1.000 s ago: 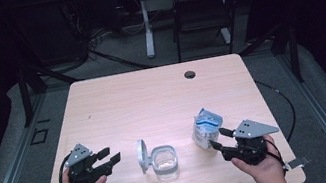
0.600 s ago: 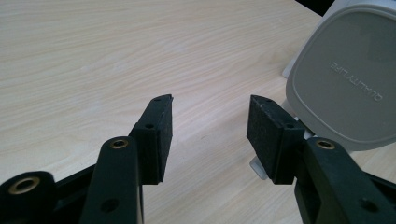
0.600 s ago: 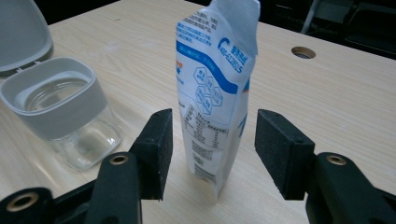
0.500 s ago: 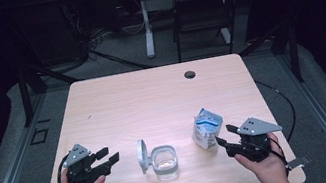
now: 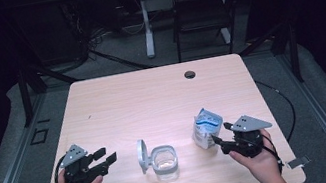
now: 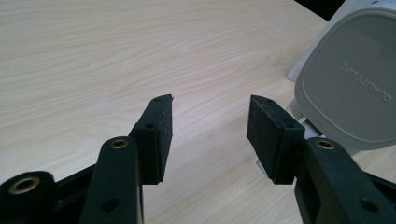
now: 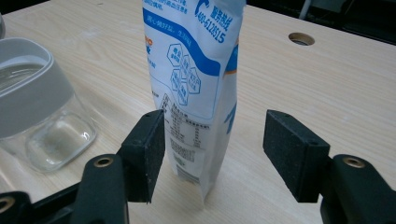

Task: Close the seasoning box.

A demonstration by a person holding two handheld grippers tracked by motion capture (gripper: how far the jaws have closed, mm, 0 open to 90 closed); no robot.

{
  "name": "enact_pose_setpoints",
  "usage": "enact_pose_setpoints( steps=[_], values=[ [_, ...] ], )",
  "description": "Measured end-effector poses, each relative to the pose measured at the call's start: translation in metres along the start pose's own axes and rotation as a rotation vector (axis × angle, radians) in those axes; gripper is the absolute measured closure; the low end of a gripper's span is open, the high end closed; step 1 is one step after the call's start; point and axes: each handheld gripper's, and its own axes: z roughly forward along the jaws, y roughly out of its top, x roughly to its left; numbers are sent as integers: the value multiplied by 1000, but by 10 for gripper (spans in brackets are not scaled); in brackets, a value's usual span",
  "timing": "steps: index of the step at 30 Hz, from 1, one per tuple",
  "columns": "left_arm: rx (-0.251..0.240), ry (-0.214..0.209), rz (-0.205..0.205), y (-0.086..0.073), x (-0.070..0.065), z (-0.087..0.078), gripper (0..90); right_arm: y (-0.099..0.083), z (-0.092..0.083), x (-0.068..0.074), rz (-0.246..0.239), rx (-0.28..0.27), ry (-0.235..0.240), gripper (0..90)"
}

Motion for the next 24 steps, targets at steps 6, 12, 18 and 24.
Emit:
enact_pose_setpoints(
  steps=[6, 12, 18, 24],
  values=[
    [1, 0, 1, 0, -1, 2, 510, 3, 11, 0, -5, 2, 11, 367],
    [3, 1, 1, -1, 0, 2, 509, 7, 18, 1, -5, 1, 16, 364],
    [5, 2, 1, -1, 0, 1, 509, 10, 26, 3, -24, 0, 20, 362],
    [6, 2, 1, -1, 0, 2, 509, 10, 32, 6, -26, -8, 27, 354]
  ],
)
